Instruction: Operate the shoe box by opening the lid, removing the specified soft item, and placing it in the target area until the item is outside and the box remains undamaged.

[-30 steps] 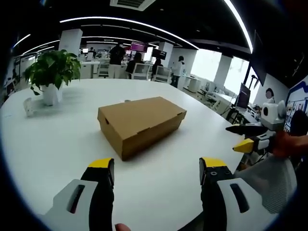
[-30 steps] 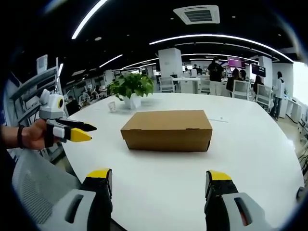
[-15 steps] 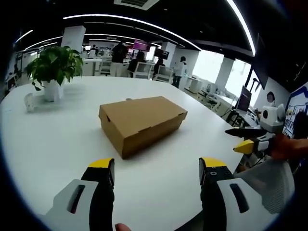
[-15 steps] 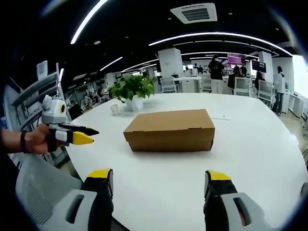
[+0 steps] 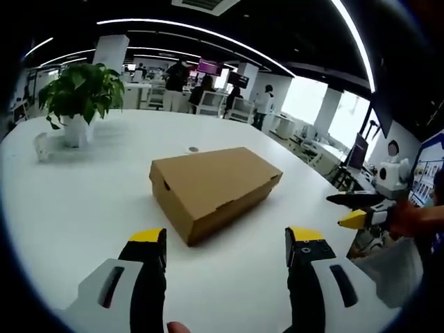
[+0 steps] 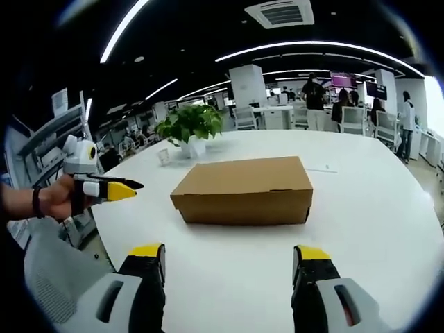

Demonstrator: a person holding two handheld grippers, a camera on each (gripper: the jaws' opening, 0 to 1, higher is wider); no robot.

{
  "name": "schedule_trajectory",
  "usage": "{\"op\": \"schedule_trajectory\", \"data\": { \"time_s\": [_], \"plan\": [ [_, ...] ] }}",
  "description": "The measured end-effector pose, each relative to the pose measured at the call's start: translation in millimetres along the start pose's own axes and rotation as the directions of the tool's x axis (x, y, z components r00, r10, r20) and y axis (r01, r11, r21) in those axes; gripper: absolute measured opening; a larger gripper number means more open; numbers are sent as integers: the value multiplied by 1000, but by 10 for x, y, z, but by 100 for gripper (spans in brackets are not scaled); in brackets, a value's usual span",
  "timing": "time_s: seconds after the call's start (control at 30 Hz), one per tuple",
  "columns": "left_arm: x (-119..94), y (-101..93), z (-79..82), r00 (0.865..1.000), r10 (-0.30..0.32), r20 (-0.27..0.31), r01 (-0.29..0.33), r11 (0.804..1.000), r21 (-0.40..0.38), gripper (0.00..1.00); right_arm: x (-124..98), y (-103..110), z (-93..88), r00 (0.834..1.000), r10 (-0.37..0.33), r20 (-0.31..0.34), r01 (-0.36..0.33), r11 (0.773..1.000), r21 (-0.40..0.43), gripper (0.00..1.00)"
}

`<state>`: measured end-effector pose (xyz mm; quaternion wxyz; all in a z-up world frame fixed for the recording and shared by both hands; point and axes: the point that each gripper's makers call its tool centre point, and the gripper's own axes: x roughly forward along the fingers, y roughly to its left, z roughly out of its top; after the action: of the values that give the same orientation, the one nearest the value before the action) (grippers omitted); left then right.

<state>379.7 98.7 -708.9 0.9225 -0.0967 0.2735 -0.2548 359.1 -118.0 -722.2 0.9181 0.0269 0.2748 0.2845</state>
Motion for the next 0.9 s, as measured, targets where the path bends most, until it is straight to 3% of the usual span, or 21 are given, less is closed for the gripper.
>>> {"op": "schedule_trajectory", "data": {
  "time_s": [0.27,0.63,0.9],
  "plan": [
    [328,138,127,1000,13,11,-13,999,-53,68,346,-354,240,1000,-17,22,16,999,50,72],
    [707,297,146,999,29,-12,-30,994,-102,67,818,-796,392,997,-77,11,75,985,153,67],
    [937,392,185,998,47,-29,-50,992,-114,64,1060,-929,487,995,-95,-6,94,981,168,65]
  ]
}}
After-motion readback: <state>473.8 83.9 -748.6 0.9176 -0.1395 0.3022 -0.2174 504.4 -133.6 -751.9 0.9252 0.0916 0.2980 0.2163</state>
